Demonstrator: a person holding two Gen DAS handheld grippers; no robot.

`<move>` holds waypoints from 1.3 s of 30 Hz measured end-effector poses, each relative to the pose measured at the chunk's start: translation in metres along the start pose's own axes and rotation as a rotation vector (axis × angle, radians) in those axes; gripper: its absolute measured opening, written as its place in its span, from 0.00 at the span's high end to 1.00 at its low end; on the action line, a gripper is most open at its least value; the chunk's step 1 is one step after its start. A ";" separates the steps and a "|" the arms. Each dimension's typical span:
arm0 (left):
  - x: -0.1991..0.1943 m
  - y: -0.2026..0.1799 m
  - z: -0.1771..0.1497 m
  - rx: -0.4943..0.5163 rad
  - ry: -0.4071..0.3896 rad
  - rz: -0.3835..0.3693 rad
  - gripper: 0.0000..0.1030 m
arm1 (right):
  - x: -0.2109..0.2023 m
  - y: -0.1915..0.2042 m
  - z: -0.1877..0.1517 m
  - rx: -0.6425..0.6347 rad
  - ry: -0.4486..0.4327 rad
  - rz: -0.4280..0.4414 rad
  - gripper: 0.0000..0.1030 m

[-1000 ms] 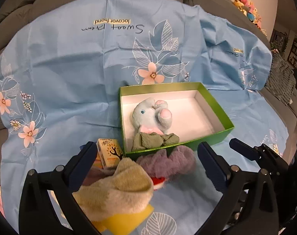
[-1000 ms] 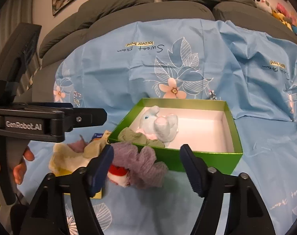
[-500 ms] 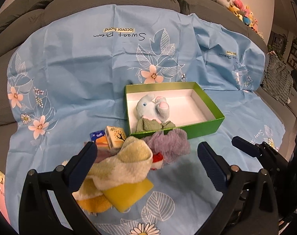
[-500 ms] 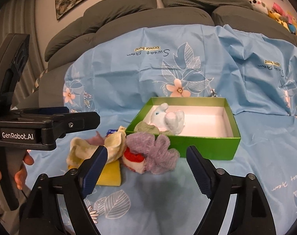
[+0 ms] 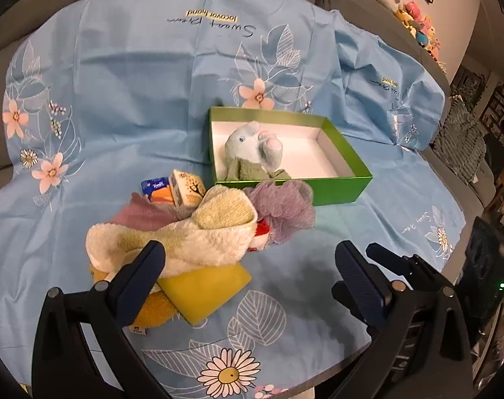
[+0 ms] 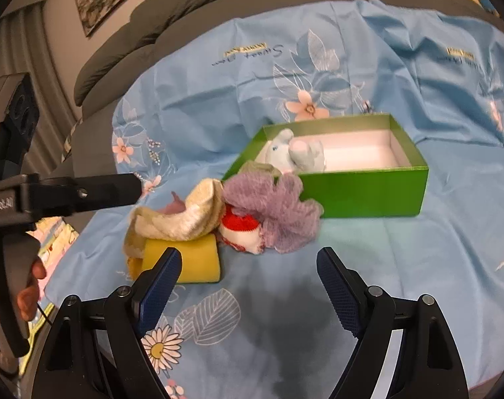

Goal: Organize soft objects

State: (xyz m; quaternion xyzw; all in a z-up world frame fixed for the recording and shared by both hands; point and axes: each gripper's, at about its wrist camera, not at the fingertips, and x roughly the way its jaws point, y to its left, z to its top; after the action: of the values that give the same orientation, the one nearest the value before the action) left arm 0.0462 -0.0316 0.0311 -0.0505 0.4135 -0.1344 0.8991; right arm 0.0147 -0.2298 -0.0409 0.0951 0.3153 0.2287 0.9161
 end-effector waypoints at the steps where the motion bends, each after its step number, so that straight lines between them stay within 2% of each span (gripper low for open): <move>1: 0.001 0.001 0.000 0.002 0.000 0.000 0.01 | 0.004 -0.004 -0.001 0.015 0.002 0.003 0.19; 11: 0.027 -0.033 0.005 0.186 -0.008 0.001 0.01 | 0.040 -0.051 -0.001 0.171 -0.022 0.025 0.19; 16: 0.052 -0.053 0.017 0.265 0.003 -0.010 0.03 | 0.061 -0.070 0.005 0.193 -0.016 0.041 0.19; 19: 0.067 -0.057 0.026 0.282 0.025 -0.036 0.17 | 0.069 -0.075 0.003 0.199 -0.002 0.063 0.19; 21: 0.077 -0.058 0.031 0.282 0.049 -0.040 0.31 | 0.074 -0.076 0.003 0.190 0.010 0.066 0.19; 26: 0.097 -0.059 0.033 0.287 0.095 -0.030 0.34 | 0.084 -0.072 0.006 0.146 0.022 0.095 0.19; 28: 0.104 -0.056 0.033 0.278 0.117 -0.014 0.41 | 0.091 -0.070 0.007 0.129 0.042 0.102 0.19; 30: 0.108 -0.053 0.033 0.265 0.135 -0.021 0.55 | 0.095 -0.069 0.009 0.115 0.049 0.097 0.19; 31: 0.109 -0.052 0.033 0.259 0.143 -0.021 0.58 | 0.097 -0.068 0.011 0.105 0.051 0.103 0.21; 34: 0.113 -0.051 0.033 0.252 0.152 -0.003 0.71 | 0.101 -0.064 0.014 0.078 0.047 0.142 0.38; 36: 0.116 -0.049 0.032 0.242 0.167 0.001 0.85 | 0.107 -0.063 0.015 0.076 0.065 0.143 0.65; 37: 0.118 -0.048 0.032 0.238 0.176 0.000 0.88 | 0.110 -0.064 0.015 0.082 0.077 0.134 0.71; 38: 0.120 -0.048 0.031 0.237 0.185 -0.002 0.89 | 0.112 -0.066 0.014 0.094 0.087 0.138 0.82; 39: 0.122 -0.047 0.031 0.233 0.189 -0.003 0.90 | 0.112 -0.068 0.014 0.107 0.085 0.144 0.88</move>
State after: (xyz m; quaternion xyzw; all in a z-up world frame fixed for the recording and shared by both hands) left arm 0.1359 -0.1117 -0.0278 0.0664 0.4778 -0.1867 0.8558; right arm 0.1261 -0.2362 -0.1112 0.1563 0.3581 0.2806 0.8767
